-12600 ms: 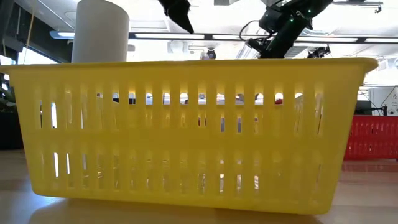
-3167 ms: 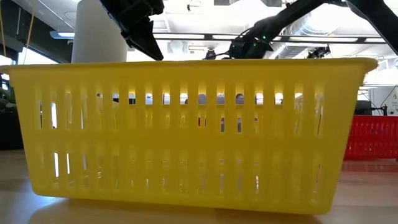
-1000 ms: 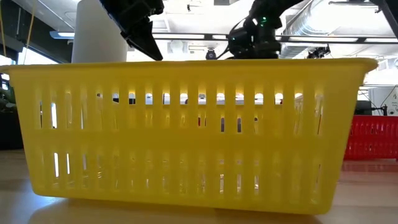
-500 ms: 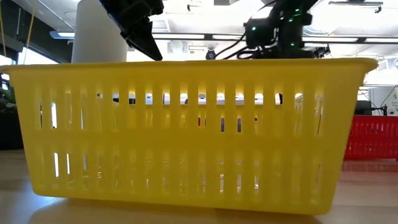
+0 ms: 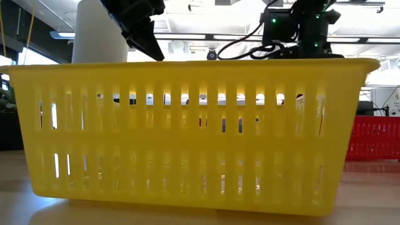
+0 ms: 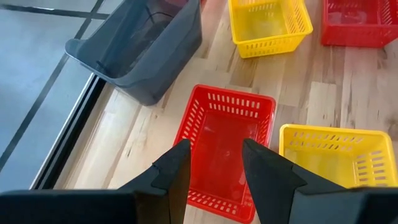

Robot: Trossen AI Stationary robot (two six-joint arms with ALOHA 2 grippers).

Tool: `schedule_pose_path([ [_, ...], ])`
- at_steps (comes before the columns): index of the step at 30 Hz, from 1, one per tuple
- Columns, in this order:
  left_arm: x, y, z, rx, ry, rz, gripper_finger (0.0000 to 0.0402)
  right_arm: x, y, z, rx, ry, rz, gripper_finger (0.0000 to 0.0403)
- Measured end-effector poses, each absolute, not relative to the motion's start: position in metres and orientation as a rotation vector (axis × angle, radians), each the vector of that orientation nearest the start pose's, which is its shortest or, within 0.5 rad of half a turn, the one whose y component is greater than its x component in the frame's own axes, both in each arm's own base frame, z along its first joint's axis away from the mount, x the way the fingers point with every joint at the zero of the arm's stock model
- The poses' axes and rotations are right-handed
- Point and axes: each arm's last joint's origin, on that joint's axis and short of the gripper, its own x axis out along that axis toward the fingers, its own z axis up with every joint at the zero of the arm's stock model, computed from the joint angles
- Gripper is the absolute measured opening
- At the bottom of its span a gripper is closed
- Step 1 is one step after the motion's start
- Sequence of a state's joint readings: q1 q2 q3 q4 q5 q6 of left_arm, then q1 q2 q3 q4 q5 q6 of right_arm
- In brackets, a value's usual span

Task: Stack baskets by color
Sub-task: Stack the top yellow bin on the middle yellow bin

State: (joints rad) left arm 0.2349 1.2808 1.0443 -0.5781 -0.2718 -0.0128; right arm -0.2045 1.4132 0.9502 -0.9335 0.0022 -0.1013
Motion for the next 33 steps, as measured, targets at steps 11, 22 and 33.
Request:
schedule_pose_path([
  [11,0.253,0.068,0.288,-0.011,0.816,0.485,0.0131,0.240,-0.037,0.203,0.041,1.357,-0.104,0.0142],
  [22,0.253,0.068,0.288,-0.010,0.817,0.480,0.0131,0.236,-0.037,0.190,0.043,1.352,-0.158,0.0142],
  [33,0.254,0.068,0.288,-0.019,0.816,0.460,0.0131,0.237,-0.037,0.182,0.061,1.310,-0.171,0.0127],
])
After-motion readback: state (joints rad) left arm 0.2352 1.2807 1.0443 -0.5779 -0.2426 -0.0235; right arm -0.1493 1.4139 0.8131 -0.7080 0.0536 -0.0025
